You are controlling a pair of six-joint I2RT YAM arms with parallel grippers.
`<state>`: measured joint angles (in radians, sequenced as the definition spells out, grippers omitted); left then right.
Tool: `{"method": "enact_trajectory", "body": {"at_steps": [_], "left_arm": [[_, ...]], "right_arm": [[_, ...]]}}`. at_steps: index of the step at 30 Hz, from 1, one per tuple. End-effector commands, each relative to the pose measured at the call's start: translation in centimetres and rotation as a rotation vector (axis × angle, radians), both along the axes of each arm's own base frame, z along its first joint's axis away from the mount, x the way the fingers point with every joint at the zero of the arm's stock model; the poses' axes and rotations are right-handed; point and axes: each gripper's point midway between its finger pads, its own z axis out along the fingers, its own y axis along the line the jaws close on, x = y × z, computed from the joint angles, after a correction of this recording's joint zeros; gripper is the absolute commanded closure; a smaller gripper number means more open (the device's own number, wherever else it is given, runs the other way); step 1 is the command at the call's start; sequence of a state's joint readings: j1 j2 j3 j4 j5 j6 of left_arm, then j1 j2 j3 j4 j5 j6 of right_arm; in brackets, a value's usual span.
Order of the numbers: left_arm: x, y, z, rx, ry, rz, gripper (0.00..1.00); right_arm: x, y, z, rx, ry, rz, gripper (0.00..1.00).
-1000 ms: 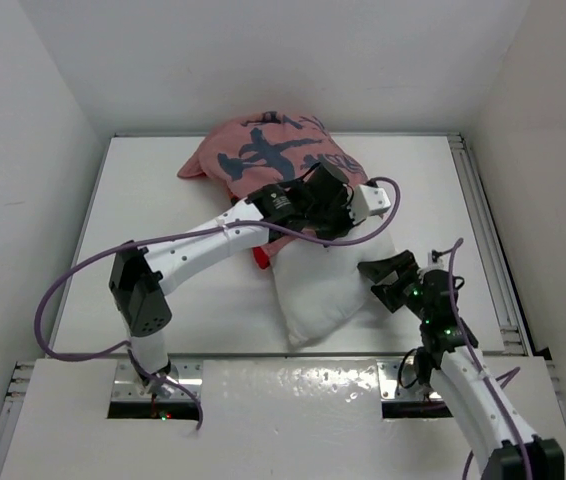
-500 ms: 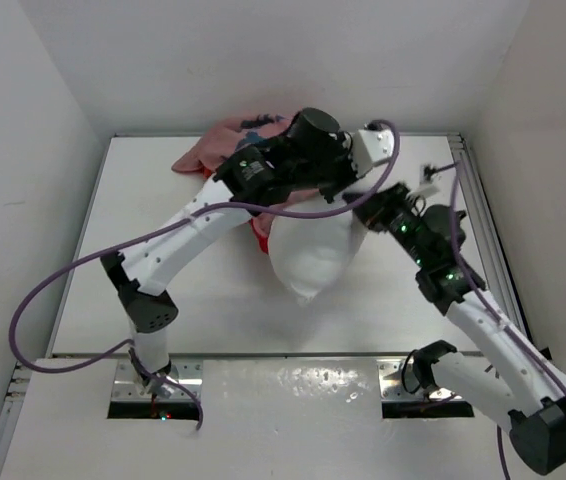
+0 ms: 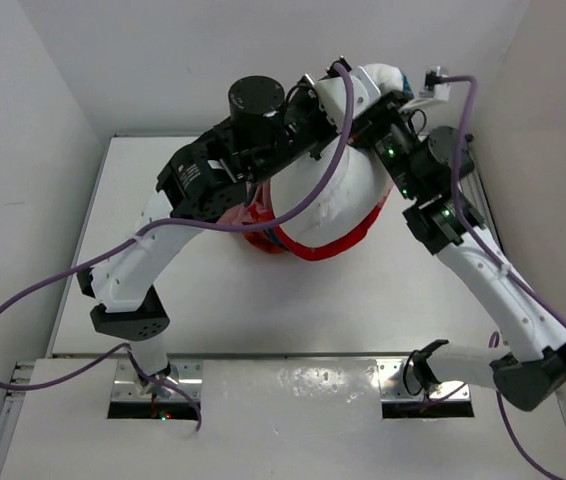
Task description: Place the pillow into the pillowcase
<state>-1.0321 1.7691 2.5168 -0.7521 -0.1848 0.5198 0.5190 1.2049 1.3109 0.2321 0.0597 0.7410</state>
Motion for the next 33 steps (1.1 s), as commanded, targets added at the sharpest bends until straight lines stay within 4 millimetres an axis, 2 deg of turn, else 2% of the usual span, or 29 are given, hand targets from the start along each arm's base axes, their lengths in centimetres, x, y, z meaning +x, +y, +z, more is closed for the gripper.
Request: {"method": "enact_trajectory", "body": {"at_steps": [1,3,4,6,7,9,10,13,14,15,16,17,18,19,20,21,22,23,25,28,29,30,31,32,33], "left_arm": [[-6.4,-0.2,10.8,-0.286,-0.223,-0.185,1.00],[-5.6,0.6,11.6,-0.290,-0.267,-0.120,1.00],[-5.6,1.1,12.5,-0.312,-0.294,-0.107,1.00],[-5.4,1.9,13.7,-0.322,-0.344,-0.074,1.00],[-5.4,2.9,14.6,-0.326,-0.381,-0.042,1.00],[-5.2,3.9,15.2,-0.329,-0.402,-0.001,1.00],[-4.8,4.4,15.0,-0.318,-0.397,0.028,1.00],[-3.0,4.2,11.9,-0.223,-0.356,0.071,1.00],[-2.0,4.1,10.1,-0.178,-0.334,0.097,1.00],[-1.4,4.3,9.7,-0.177,-0.329,0.121,1.00],[-0.6,4.9,9.1,-0.161,-0.320,0.164,1.00],[0.3,5.5,8.3,-0.135,-0.316,0.200,1.00],[0.9,6.3,8.4,-0.143,-0.316,0.240,1.00],[1.8,7.3,8.4,-0.143,-0.318,0.282,1.00],[2.3,8.0,8.7,-0.156,-0.325,0.310,1.00],[2.7,8.8,8.9,-0.165,-0.325,0.347,1.00],[3.6,9.8,9.1,-0.172,-0.331,0.386,1.00],[3.8,10.6,9.9,-0.206,-0.347,0.413,1.00],[4.8,11.9,10.6,-0.230,-0.363,0.461,1.00],[5.1,13.0,12.1,-0.267,-0.401,0.491,1.00],[5.2,13.1,12.2,-0.268,-0.406,0.497,1.00],[5.2,13.3,12.4,-0.267,-0.414,0.508,1.00],[5.5,13.4,12.3,-0.255,-0.422,0.519,1.00],[5.8,13.5,12.2,-0.250,-0.422,0.525,1.00],[6.0,13.5,12.0,-0.244,-0.423,0.525,1.00]], "right_arm": [[7.2,-0.6,-8.0,-0.174,0.193,-0.211,1.00],[8.5,0.0,-11.2,-0.236,0.270,-0.228,1.00],[8.9,0.0,-11.8,-0.244,0.291,-0.237,1.00],[9.5,0.0,-14.4,-0.266,0.357,-0.253,1.00],[9.9,-0.5,-15.1,-0.256,0.381,-0.268,1.00],[10.3,-0.9,-16.3,-0.251,0.407,-0.272,1.00],[10.5,-0.9,-16.7,-0.245,0.414,-0.265,1.00],[10.3,1.8,-14.7,-0.234,0.325,-0.107,0.98],[10.2,2.8,-14.2,-0.278,0.288,-0.059,0.91],[9.3,4.1,-13.8,-0.311,0.265,0.035,0.68],[9.0,4.6,-11.8,-0.340,0.211,0.059,0.49],[8.5,4.5,-11.8,-0.371,0.217,0.075,0.33],[8.4,3.6,-11.2,-0.402,0.218,0.054,0.08],[8.2,2.6,-11.6,-0.430,0.252,0.034,0.01],[8.2,0.9,-9.9,-0.426,0.233,-0.009,0.01],[8.2,-0.1,-9.5,-0.435,0.244,-0.032,0.01],[8.0,-1.0,-10.1,-0.472,0.273,-0.042,0.01],[8.1,-2.5,-9.1,-0.480,0.269,-0.072,0.01],[7.9,-4.2,-9.5,-0.526,0.298,-0.097,0.01],[7.9,-7.4,-9.3,-0.513,0.327,-0.133,0.04],[7.7,-7.1,-9.3,-0.505,0.330,-0.114,0.04],[7.8,-8.4,-8.9,-0.475,0.340,-0.134,0.02],[7.7,-9.2,-8.8,-0.457,0.346,-0.124,0.01],[7.5,-8.9,-8.4,-0.443,0.339,-0.105,0.01],[7.6,-10.2,-7.8,-0.424,0.333,-0.127,0.01]]}}
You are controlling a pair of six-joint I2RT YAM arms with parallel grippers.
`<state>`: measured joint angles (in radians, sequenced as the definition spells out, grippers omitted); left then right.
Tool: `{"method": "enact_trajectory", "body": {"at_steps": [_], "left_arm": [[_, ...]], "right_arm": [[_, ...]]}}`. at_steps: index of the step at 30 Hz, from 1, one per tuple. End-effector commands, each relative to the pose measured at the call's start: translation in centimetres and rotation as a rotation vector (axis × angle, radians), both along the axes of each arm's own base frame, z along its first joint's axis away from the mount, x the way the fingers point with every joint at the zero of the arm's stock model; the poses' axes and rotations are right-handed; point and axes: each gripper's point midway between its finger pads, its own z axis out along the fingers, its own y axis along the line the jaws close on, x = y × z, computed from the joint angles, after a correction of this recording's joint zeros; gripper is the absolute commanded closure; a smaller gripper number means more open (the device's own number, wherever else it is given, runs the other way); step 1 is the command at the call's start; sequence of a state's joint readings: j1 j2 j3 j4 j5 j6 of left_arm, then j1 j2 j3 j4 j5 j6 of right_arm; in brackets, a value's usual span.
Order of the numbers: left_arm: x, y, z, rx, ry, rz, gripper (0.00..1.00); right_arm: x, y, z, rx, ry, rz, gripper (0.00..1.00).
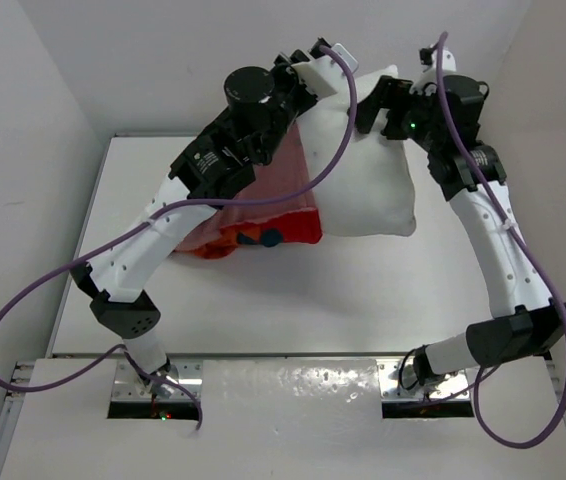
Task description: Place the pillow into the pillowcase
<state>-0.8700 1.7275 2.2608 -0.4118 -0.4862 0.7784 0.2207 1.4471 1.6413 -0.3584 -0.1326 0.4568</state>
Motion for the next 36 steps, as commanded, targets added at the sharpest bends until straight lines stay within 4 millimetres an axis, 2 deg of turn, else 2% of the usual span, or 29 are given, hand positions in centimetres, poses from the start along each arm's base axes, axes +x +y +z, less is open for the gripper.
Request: {"method": "enact_trajectory", "body": {"at_steps": [1,2,4,6,8,9,10,11,14,15,16,17,18,22,26,27,29,30,32,33,34,35,36], "left_arm": [[-3.8,5.7,11.8,-0.279,-0.287,0.017,1.00],[-3.7,5.9,11.7,-0.279,-0.284,0.019,1.00],[-3.6,6.0,11.7,-0.280,-0.282,-0.010,1.00],[-3.5,5.6,11.0,-0.265,-0.261,-0.042,1.00],[-3.2,5.5,10.0,-0.272,-0.226,-0.057,1.00],[-3.2,5.2,9.8,-0.281,-0.213,-0.074,1.00],[-3.1,5.2,9.5,-0.279,-0.204,-0.076,1.00],[-2.8,4.9,8.7,-0.269,-0.187,-0.078,1.00],[-2.5,4.8,7.9,-0.266,-0.163,-0.083,1.00],[-2.5,4.8,7.8,-0.270,-0.158,-0.085,1.00],[-2.5,4.9,7.8,-0.274,-0.156,-0.084,1.00],[-2.5,4.9,7.8,-0.277,-0.154,-0.084,1.00],[-2.4,5.1,7.8,-0.280,-0.154,-0.081,1.00],[-2.1,5.0,6.7,-0.276,-0.118,-0.088,1.00],[-2.4,4.6,5.5,-0.277,-0.071,-0.119,1.00],[-2.4,4.4,5.3,-0.278,-0.060,-0.129,1.00],[-2.9,3.7,4.7,-0.285,-0.015,-0.177,1.00],[-3.1,3.4,4.0,-0.274,0.013,-0.194,1.00],[-3.6,2.5,3.4,-0.278,0.048,-0.235,1.00],[-3.7,2.2,3.1,-0.280,0.061,-0.247,1.00],[-4.0,1.4,2.2,-0.276,0.099,-0.278,1.00],[-4.1,1.3,2.2,-0.279,0.103,-0.281,1.00],[-4.2,1.1,2.0,-0.281,0.110,-0.291,1.00]], "right_arm": [[-0.5,-2.5,1.9,0.056,-0.008,-0.016,0.01],[-0.3,-3.5,2.6,0.068,-0.023,-0.037,0.01],[0.2,-4.1,3.4,0.067,-0.049,-0.051,0.01],[0.5,-3.5,3.6,0.028,-0.081,-0.018,0.01],[0.9,-1.6,3.5,-0.012,-0.104,0.059,0.01],[0.5,0.2,3.6,-0.066,-0.135,0.125,0.01],[0.6,1.3,3.5,-0.098,-0.149,0.155,0.01],[0.0,3.0,4.4,-0.126,-0.187,0.195,0.01],[-0.6,3.5,7.0,-0.212,-0.306,0.170,0.01],[-0.6,2.9,8.2,-0.227,-0.351,0.131,0.01],[-1.4,2.4,9.7,-0.223,-0.391,0.106,0.01],[-1.5,2.0,9.6,-0.225,-0.398,0.088,0.01],[-1.6,1.5,10.5,-0.217,-0.433,0.054,0.01],[-3.6,-0.1,10.9,-0.190,-0.483,0.011,0.01],[-4.5,-0.8,11.4,-0.150,-0.508,0.026,0.01],[-4.4,-0.8,11.2,-0.157,-0.511,0.037,0.01],[-4.9,0.8,10.5,-0.209,-0.535,0.170,0.01],[-4.6,1.7,9.0,-0.231,-0.505,0.233,0.01],[-5.5,4.4,8.3,-0.270,-0.516,0.381,0.01],[-5.0,5.4,6.7,-0.280,-0.471,0.427,0.01],[-5.2,8.5,5.6,-0.283,-0.461,0.515,0.01],[-5.1,8.5,5.7,-0.283,-0.463,0.513,0.01],[-4.3,9.3,4.7,-0.310,-0.461,0.527,0.01]]}}
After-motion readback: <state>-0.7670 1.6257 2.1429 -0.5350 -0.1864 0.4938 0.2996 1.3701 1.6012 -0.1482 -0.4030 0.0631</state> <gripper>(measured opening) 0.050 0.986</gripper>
